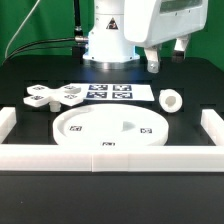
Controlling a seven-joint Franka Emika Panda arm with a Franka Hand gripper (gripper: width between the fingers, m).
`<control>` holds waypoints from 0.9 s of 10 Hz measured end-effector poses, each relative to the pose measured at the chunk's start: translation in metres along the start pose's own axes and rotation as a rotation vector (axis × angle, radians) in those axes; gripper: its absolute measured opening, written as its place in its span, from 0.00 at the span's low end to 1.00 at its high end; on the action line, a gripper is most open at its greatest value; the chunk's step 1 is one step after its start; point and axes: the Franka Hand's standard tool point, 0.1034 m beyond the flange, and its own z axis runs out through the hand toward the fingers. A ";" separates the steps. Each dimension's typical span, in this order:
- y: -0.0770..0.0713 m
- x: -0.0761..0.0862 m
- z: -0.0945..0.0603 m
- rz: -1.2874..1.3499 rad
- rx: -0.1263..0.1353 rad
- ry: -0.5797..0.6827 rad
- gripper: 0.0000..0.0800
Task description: Assemble round table
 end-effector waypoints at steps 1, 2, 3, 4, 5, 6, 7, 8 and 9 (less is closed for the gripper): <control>0.000 0.000 0.000 0.000 0.000 0.000 0.81; 0.000 0.000 0.000 0.000 0.000 0.000 0.81; 0.000 0.000 0.000 0.000 0.000 0.000 0.81; 0.000 0.000 0.000 0.000 0.000 0.000 0.81; 0.001 -0.001 0.001 -0.002 -0.001 0.001 0.81; 0.007 -0.008 0.007 -0.053 -0.031 0.027 0.81; 0.012 -0.021 0.015 -0.110 -0.051 0.041 0.81; 0.021 -0.038 0.026 -0.156 -0.060 0.045 0.81; 0.028 -0.049 0.036 -0.176 -0.057 0.042 0.81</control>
Offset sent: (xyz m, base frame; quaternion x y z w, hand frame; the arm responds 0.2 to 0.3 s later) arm 0.0000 0.0000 0.0000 0.0000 0.0000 0.0000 1.0000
